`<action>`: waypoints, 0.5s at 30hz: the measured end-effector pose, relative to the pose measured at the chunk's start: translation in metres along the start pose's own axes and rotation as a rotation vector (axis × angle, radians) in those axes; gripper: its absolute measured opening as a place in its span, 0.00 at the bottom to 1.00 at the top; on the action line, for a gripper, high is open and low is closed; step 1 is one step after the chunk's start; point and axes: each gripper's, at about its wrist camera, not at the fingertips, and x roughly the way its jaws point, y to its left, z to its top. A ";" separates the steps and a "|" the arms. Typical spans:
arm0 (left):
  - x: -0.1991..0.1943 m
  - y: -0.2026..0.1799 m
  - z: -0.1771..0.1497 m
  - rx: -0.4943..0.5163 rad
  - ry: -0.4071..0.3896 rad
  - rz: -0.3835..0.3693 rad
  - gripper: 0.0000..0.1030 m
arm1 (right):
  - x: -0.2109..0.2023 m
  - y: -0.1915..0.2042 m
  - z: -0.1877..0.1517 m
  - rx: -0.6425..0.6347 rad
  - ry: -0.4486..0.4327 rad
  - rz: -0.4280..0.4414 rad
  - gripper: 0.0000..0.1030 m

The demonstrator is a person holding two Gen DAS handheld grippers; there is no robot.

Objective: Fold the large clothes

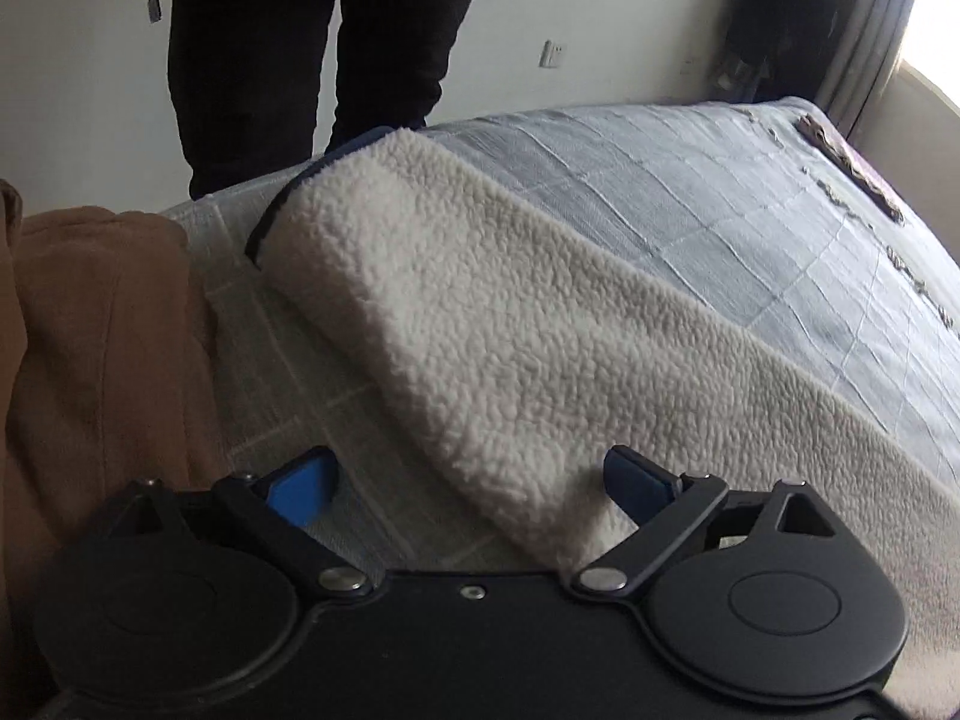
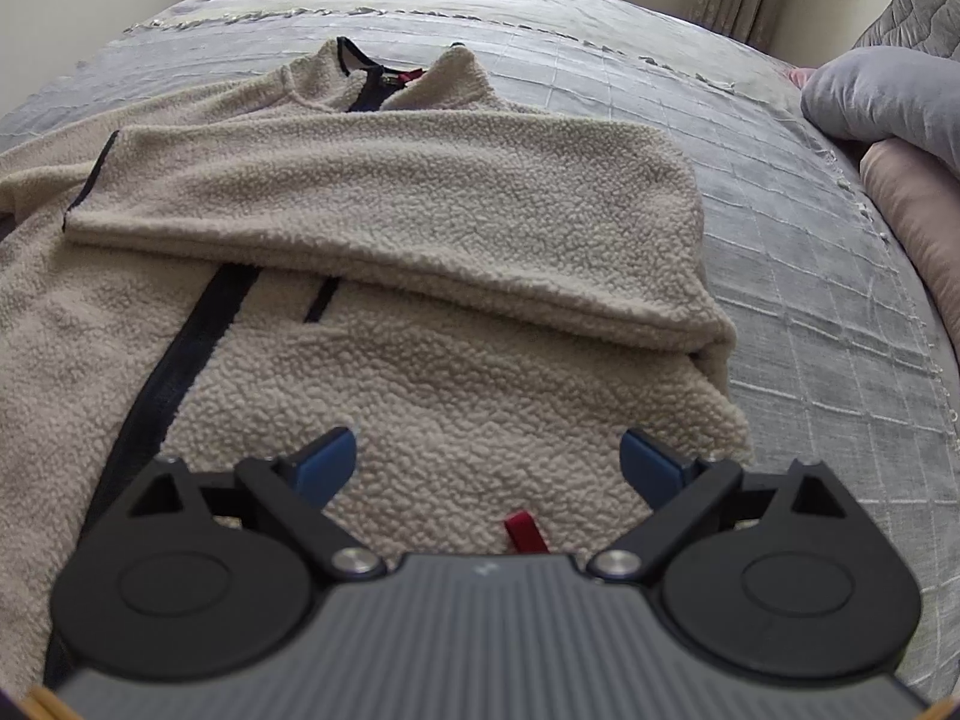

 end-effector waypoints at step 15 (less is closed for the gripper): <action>-0.092 -0.066 0.020 0.112 -0.289 -0.308 0.13 | 0.010 -0.010 0.001 0.027 -0.003 -0.008 0.93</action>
